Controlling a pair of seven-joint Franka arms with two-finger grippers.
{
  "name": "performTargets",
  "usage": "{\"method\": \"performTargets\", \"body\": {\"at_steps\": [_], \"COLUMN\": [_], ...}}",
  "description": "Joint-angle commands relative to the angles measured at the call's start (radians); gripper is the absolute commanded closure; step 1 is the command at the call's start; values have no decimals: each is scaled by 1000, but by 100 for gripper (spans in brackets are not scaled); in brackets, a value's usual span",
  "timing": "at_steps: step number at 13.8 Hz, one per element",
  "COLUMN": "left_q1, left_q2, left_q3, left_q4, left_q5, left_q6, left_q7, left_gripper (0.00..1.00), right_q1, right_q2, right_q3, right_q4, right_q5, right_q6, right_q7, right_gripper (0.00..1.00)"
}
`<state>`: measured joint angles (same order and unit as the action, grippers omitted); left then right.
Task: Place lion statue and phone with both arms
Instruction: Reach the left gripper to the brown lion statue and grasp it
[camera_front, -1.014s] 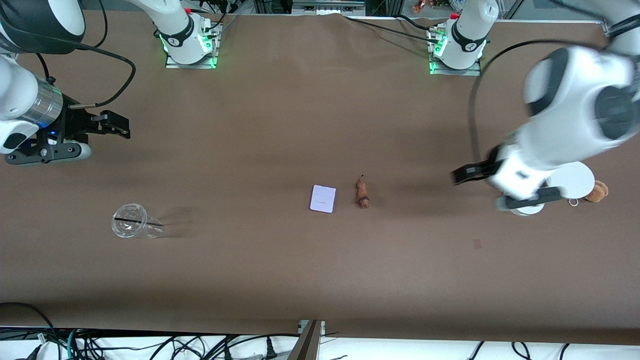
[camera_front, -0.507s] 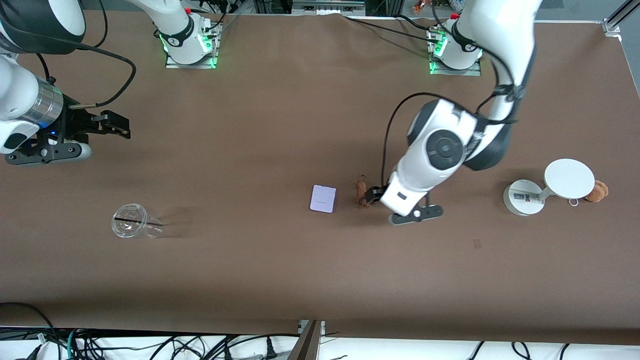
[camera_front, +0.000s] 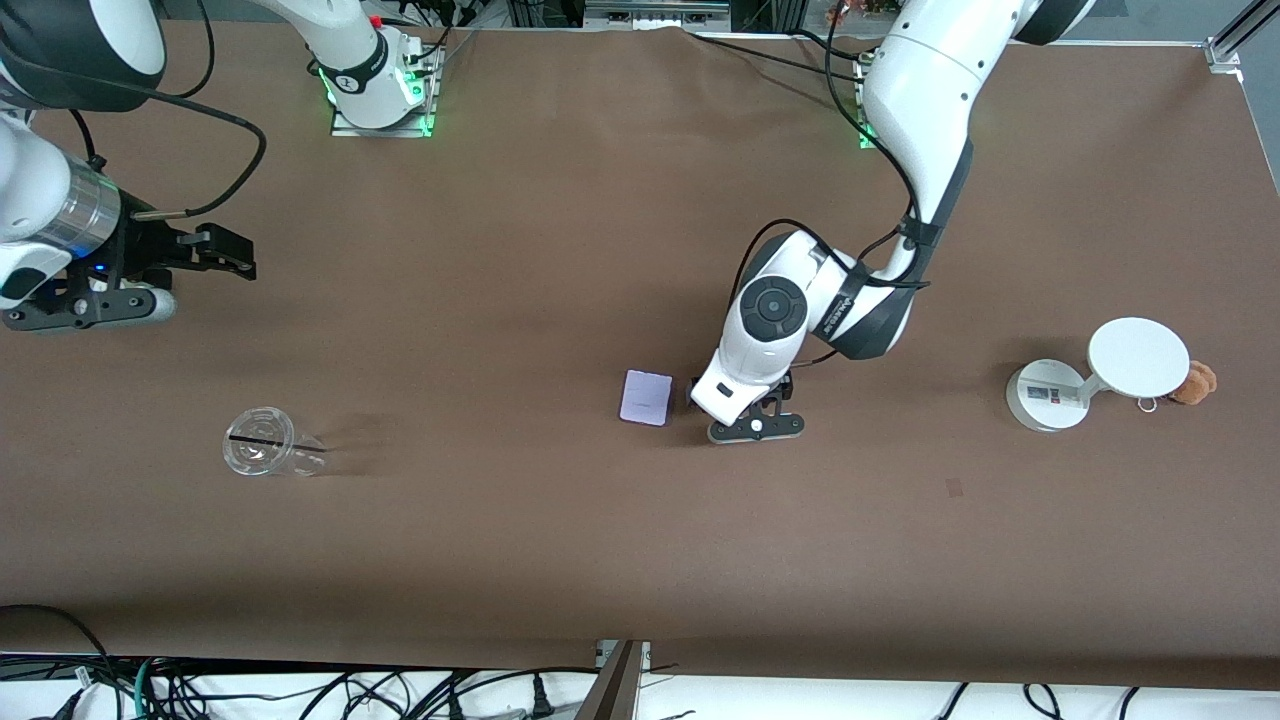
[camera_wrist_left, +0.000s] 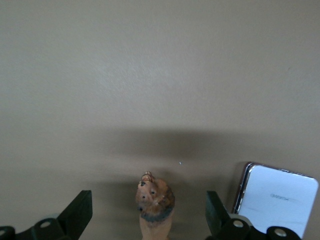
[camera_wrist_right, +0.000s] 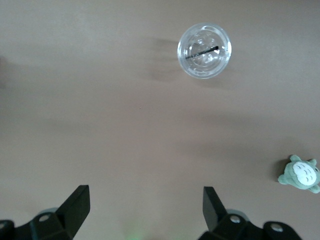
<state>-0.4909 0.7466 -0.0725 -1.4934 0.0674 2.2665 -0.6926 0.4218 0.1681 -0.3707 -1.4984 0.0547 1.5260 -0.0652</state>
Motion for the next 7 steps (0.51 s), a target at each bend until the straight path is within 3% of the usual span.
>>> {"method": "performTargets", "body": {"at_steps": [1, 5, 6, 7], "left_q1": [-21, -32, -35, -35], "left_q2": [-10, 5, 7, 5], "left_q3": [14, 14, 14, 14], "left_q4": [-50, -56, -65, -68], "left_q5": [25, 26, 26, 26], "left_q6": [54, 68, 70, 70], "left_q7": [-21, -41, -44, -44], "left_gripper": [0, 0, 8, 23], "right_q1": [0, 6, 8, 9], "right_q2": [-4, -2, 1, 14], "right_q3": [-8, -4, -4, -4], "right_q4": [3, 6, 6, 7], "right_q5": [10, 1, -1, -3], "right_q6": [6, 8, 8, 8], "right_q7": [-15, -10, -13, -15], "right_gripper": [0, 0, 0, 0]}}
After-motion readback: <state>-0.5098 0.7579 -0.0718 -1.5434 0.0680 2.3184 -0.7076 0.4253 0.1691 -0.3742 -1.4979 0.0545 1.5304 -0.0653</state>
